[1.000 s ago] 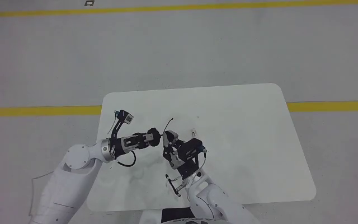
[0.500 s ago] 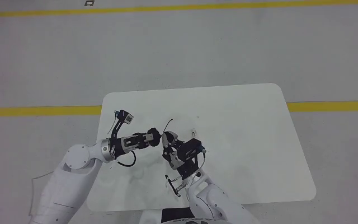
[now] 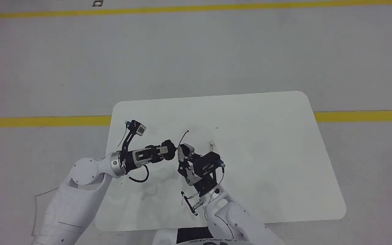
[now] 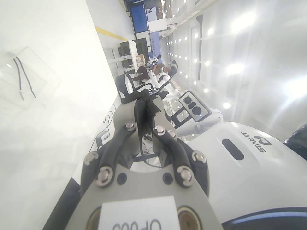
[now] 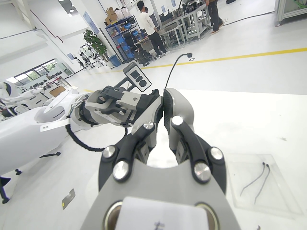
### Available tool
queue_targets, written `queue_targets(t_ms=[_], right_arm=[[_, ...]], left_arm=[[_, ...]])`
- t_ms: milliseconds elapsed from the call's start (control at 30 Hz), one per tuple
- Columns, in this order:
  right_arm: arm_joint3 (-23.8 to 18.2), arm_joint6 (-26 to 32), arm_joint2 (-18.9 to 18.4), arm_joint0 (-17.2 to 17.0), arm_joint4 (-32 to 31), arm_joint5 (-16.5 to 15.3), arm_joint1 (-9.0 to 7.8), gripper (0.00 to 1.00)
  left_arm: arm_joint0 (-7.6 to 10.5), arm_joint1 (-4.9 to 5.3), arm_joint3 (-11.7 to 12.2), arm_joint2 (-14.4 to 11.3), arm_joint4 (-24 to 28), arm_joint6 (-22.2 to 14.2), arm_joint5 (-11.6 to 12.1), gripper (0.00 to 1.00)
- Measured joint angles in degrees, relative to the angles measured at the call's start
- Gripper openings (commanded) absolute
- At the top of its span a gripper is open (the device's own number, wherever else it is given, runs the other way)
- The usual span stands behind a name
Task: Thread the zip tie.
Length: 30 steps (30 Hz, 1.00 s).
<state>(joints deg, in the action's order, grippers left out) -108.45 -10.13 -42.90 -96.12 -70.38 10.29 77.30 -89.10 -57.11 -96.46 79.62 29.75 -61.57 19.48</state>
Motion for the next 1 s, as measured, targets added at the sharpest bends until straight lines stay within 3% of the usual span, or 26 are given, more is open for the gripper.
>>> queue_targets(t_ms=[233,300,400,467,533,633,800,967,1000], right_arm=[[-0.03,0.29,-0.07,-0.07,0.05,-0.08,0.01,0.02],[-0.03,0.31,-0.08,-0.08,0.03,-0.07,0.01,0.29],[-0.14,0.31,-0.17,-0.17,-0.09,0.06,0.00,0.49],[-0.25,0.33,-0.27,-0.28,-0.19,0.11,-0.02,0.52],[-0.41,0.33,-0.44,-0.49,-0.36,0.16,-0.06,0.66],[-0.71,0.23,-0.80,-0.90,-0.75,0.23,-0.13,0.74],[-1.26,-0.06,-1.62,-1.91,-1.81,0.16,-0.36,0.75],[-1.50,-0.82,-2.88,-3.61,-3.60,0.40,-0.80,0.64],[-1.56,-1.06,-3.25,-4.09,-4.00,0.54,-0.92,0.66]], left_arm=[[0.00,0.00,0.00,0.00,0.00,0.00,0.00,0.00],[0.00,0.00,0.00,0.00,0.00,0.00,0.00,0.00],[0.00,0.00,0.00,0.00,0.00,0.00,0.00,0.00],[0.00,0.00,0.00,0.00,0.00,0.00,0.00,0.00],[0.00,0.00,0.00,0.00,0.00,0.00,0.00,0.00],[0.00,0.00,0.00,0.00,0.00,0.00,0.00,0.00],[0.00,0.00,0.00,0.00,0.00,0.00,0.00,0.00],[0.00,0.00,0.00,0.00,0.00,0.00,0.00,0.00],[0.00,0.00,0.00,0.00,0.00,0.00,0.00,0.00]])
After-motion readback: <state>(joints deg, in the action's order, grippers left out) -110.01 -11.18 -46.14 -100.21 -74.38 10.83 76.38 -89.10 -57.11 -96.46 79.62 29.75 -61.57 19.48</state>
